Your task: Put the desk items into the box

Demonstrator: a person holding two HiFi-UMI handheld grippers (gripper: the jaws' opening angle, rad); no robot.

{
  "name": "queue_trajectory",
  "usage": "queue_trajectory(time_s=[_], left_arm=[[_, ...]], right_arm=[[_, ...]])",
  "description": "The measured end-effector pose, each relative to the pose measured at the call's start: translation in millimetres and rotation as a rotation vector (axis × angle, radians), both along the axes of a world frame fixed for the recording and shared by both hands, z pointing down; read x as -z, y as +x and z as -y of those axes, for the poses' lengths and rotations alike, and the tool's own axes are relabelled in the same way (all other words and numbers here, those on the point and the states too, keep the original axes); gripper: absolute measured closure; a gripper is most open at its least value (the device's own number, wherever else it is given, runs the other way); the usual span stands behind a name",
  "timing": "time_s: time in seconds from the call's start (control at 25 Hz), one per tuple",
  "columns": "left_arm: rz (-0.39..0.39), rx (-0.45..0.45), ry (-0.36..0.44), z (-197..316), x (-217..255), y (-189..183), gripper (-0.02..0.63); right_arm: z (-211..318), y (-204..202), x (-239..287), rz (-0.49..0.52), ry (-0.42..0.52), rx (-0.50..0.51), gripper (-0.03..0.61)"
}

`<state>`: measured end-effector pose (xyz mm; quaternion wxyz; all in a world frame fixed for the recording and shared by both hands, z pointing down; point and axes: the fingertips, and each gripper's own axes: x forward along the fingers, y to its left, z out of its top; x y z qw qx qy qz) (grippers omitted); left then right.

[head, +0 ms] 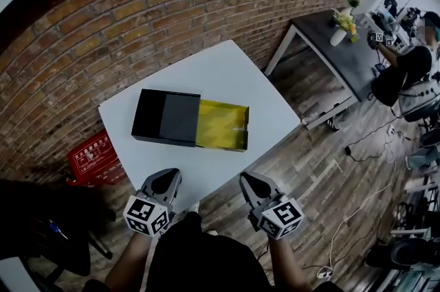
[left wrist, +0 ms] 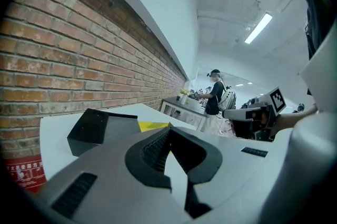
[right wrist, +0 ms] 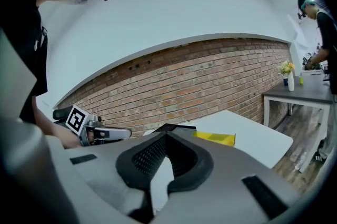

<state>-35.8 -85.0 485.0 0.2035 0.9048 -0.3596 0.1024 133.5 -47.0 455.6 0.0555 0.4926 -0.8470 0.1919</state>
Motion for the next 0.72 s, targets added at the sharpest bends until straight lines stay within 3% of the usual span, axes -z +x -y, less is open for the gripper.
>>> queue_trajectory(time_s=[0.44, 0.72], left_arm=[[-0.004, -0.004, -0.039, 36.8, -22.1, -24.5, 0.601], [0.02, 0.027, -0.057, 40.0, -29.9, -31.0, 0.601]], right_arm=[[42.8, -33.4, -16.2, -0.012, -0.03, 0.025, 0.557], [56.6, -49.0, -27.3, -0.05, -0.03, 0.104, 0.557]])
